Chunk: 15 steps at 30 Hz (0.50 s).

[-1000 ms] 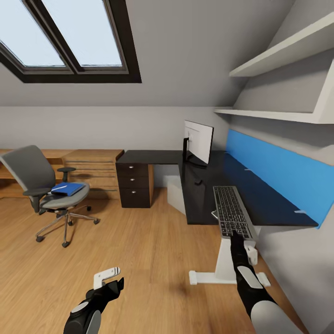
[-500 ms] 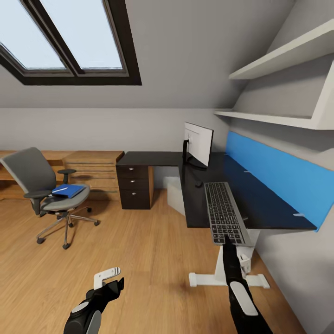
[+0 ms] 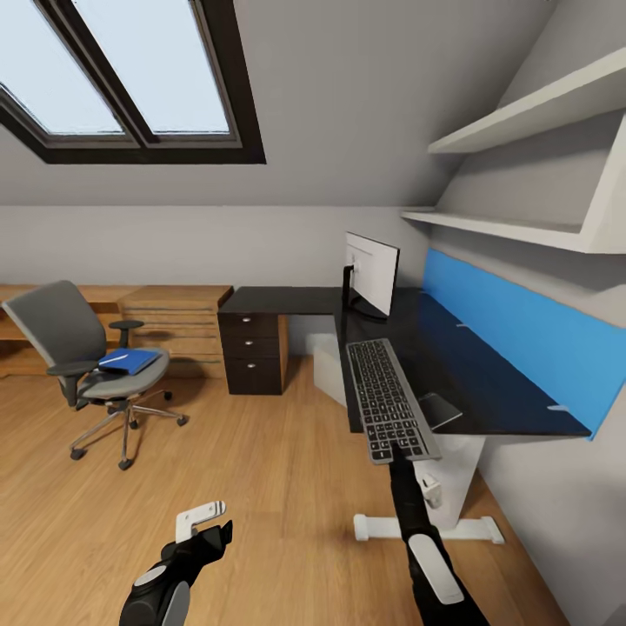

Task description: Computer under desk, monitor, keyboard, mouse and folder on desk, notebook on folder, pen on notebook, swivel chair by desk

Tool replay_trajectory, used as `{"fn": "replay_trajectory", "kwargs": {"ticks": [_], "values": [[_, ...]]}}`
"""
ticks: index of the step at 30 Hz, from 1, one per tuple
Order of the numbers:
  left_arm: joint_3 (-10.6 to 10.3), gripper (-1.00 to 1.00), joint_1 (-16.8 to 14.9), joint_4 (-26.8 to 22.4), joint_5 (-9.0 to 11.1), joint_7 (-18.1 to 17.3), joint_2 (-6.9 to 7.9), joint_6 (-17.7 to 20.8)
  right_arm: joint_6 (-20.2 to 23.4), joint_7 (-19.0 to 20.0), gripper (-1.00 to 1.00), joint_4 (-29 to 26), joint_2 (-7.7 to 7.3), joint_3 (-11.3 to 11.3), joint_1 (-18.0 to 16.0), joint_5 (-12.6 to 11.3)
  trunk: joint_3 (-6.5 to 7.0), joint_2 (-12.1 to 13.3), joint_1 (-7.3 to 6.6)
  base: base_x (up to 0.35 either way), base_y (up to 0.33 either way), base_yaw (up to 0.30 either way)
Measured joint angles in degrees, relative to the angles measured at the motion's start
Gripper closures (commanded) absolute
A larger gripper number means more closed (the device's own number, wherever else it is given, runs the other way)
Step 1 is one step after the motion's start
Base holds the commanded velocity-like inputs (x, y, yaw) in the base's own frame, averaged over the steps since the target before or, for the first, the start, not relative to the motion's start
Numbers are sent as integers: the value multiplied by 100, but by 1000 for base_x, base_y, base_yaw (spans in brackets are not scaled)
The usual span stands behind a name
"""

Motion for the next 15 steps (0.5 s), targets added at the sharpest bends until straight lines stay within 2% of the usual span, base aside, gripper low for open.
{"fn": "replay_trajectory", "kwargs": {"ticks": [3,6,12,15], "values": [[-2,-100,1,10,2,4,0,0,-8,-9,100,2,0,137,4,-1,54,120,-66,0,0,0],[0,-100,4,14,9,-2,2,2,-8,-17,100,3,0,224,6,-7,54,122,-67,0,0,0],[1,-100,1,26,15,-10,9,1,-13,-22,100,8,0,253,6,-27,54,122,-67,0,4,0],[2,-100,0,41,12,-9,8,-1,-10,-16,100,9,-1,258,6,-29,54,122,-67,0,118,0]]}}
